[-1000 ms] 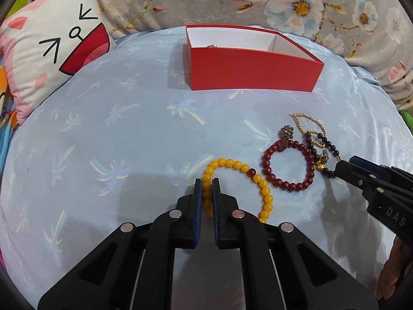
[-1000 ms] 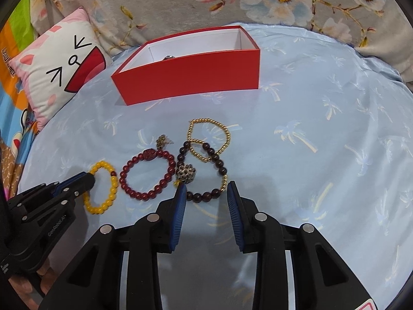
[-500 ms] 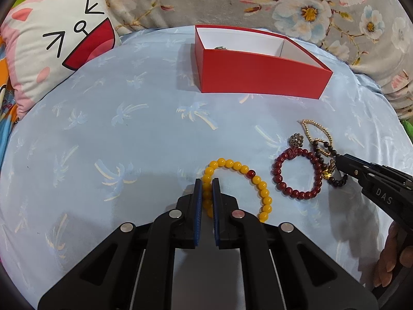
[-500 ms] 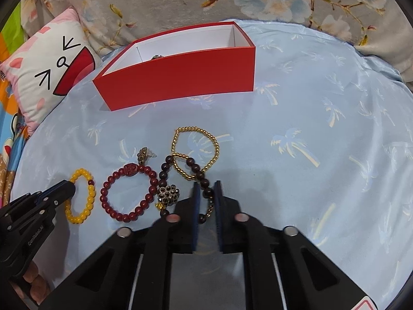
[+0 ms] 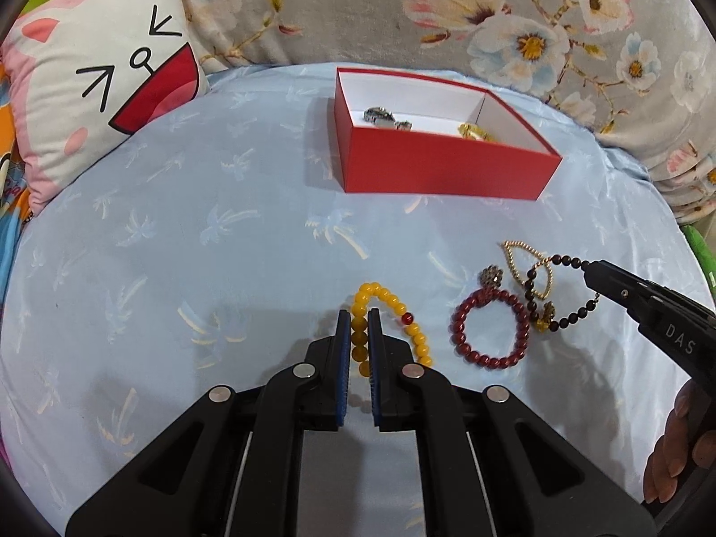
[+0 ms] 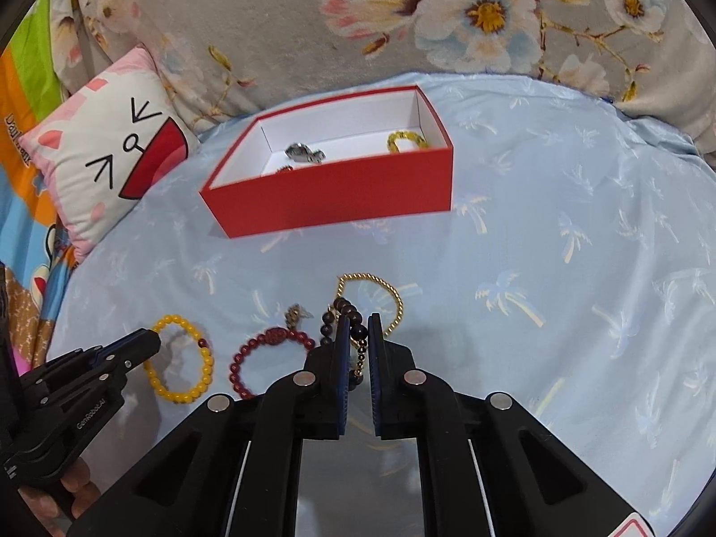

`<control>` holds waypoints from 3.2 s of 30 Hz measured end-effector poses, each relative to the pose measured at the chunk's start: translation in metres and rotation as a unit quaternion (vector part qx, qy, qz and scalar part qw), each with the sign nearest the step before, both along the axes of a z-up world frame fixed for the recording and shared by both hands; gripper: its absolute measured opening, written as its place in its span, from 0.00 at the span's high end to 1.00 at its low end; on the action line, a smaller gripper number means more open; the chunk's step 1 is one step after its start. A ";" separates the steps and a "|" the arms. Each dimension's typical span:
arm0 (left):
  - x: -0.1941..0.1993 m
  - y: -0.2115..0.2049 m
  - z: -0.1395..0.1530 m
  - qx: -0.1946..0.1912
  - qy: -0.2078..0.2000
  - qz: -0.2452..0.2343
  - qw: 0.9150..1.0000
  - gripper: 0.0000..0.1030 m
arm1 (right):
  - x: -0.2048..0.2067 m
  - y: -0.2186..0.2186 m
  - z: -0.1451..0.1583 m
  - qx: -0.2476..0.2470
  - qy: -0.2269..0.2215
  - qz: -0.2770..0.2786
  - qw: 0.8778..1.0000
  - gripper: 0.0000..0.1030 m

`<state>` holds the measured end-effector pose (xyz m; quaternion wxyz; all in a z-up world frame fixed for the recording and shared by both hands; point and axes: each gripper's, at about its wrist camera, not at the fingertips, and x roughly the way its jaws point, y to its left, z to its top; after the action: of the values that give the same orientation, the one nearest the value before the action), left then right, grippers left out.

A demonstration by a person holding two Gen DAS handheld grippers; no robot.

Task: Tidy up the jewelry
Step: 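Carry amber and dark bead bracelets into the red box and open both tools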

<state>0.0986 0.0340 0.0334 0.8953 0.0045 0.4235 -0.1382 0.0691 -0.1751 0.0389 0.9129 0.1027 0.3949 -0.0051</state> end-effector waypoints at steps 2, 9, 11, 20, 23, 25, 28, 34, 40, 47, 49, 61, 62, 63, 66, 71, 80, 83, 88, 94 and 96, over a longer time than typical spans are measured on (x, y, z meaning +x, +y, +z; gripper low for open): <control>0.001 0.000 0.007 -0.003 -0.005 -0.002 1.000 0.93 | 0.001 0.002 0.007 0.003 -0.005 0.003 1.000 0.93; 0.011 -0.008 0.032 0.004 -0.031 -0.014 0.999 0.93 | 0.008 0.004 0.030 0.001 -0.026 0.007 1.000 0.93; 0.016 -0.010 0.039 0.008 -0.040 -0.015 0.999 0.93 | 0.013 0.003 0.035 -0.002 -0.031 0.008 1.000 0.93; 0.055 -0.028 0.073 0.016 -0.077 -0.023 0.997 0.93 | 0.044 -0.004 0.059 -0.010 -0.054 0.008 0.998 0.93; 0.071 -0.037 0.082 0.019 -0.086 -0.022 0.996 0.93 | 0.058 -0.005 0.068 -0.018 -0.062 0.007 0.998 0.93; 0.082 -0.042 0.086 0.021 -0.091 -0.021 0.995 0.93 | 0.069 -0.005 0.074 -0.023 -0.068 0.007 0.997 0.93; 0.099 -0.048 0.091 0.019 -0.095 -0.018 0.995 0.93 | 0.085 -0.008 0.080 -0.024 -0.072 0.009 0.997 0.93; 0.130 -0.060 0.094 0.021 -0.099 -0.014 0.995 0.93 | 0.118 -0.010 0.084 -0.021 -0.072 0.012 0.997 0.93; 0.159 -0.070 0.090 0.023 -0.097 -0.012 0.995 0.93 | 0.150 -0.016 0.078 -0.016 -0.064 0.008 0.998 0.93; 0.183 -0.075 0.080 0.021 -0.086 -0.010 0.996 0.93 | 0.171 -0.021 0.064 -0.023 -0.047 0.003 0.999 0.93; 0.188 -0.076 0.076 0.024 -0.083 -0.009 0.996 0.93 | 0.175 -0.021 0.058 -0.023 -0.041 0.003 0.999 0.93; 0.201 -0.089 0.054 0.033 -0.066 -0.014 0.997 0.93 | 0.192 -0.022 0.033 -0.028 -0.019 0.002 0.999 0.92; 0.202 -0.090 0.052 0.034 -0.064 -0.015 0.997 0.93 | 0.193 -0.021 0.032 -0.029 -0.018 0.003 0.999 0.92; 0.202 -0.091 0.051 0.035 -0.064 -0.015 0.997 0.93 | 0.194 -0.021 0.031 -0.029 -0.017 0.003 0.999 0.92; 0.204 -0.094 0.049 0.039 -0.064 -0.015 0.997 0.93 | 0.197 -0.020 0.030 -0.034 -0.015 0.004 0.999 0.92; 0.203 -0.097 0.047 0.050 -0.072 -0.009 0.996 0.66 | 0.195 -0.019 0.034 -0.048 -0.026 -0.001 0.998 0.69; 0.202 -0.103 0.047 0.050 -0.072 -0.010 0.996 0.64 | 0.187 -0.019 0.039 -0.050 -0.033 0.001 0.998 0.68; 0.199 -0.102 0.048 0.049 -0.073 -0.011 0.996 0.64 | 0.184 -0.020 0.039 -0.046 -0.034 0.000 0.998 0.68; 0.196 -0.102 0.049 0.050 -0.073 -0.011 0.996 0.64 | 0.179 -0.020 0.040 -0.043 -0.034 0.001 0.999 0.68; 0.186 -0.099 0.055 0.050 -0.077 -0.009 0.996 0.64 | 0.168 -0.021 0.043 -0.037 -0.036 -0.001 0.999 0.68; 0.182 -0.098 0.057 0.052 -0.079 -0.008 0.995 0.64 | 0.163 -0.021 0.044 -0.035 -0.037 -0.002 0.999 0.68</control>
<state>0.2806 -0.0644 0.0909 0.9232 0.0659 0.3581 -0.1226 0.2319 -0.1964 0.0832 0.9301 0.0717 0.3599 -0.0166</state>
